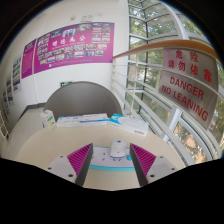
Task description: Unplug charger
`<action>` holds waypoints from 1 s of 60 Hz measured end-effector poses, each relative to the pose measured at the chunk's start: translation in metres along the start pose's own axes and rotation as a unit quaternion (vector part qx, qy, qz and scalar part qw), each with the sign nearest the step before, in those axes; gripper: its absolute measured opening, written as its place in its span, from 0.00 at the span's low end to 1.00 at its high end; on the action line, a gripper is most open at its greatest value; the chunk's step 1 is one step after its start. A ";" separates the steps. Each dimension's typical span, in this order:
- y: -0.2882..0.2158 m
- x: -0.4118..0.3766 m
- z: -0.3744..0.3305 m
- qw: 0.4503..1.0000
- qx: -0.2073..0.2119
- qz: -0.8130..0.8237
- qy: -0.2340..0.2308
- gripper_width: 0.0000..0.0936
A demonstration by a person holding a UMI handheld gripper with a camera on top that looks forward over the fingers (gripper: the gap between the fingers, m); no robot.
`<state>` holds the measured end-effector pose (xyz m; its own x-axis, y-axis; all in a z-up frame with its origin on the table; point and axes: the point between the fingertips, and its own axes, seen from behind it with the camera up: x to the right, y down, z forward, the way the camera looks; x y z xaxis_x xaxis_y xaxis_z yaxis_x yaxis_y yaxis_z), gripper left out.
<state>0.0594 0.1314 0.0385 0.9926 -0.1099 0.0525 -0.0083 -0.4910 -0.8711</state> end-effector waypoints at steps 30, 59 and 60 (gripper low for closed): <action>-0.003 0.018 0.043 1.000 -0.008 0.018 0.023 0.15; -0.264 0.070 -0.071 0.972 0.226 0.054 0.016 0.09; -0.260 0.078 -0.068 0.974 0.220 0.056 0.019 0.09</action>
<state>0.1307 0.1914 0.3027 0.9833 -0.1764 -0.0439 -0.0548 -0.0575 -0.9968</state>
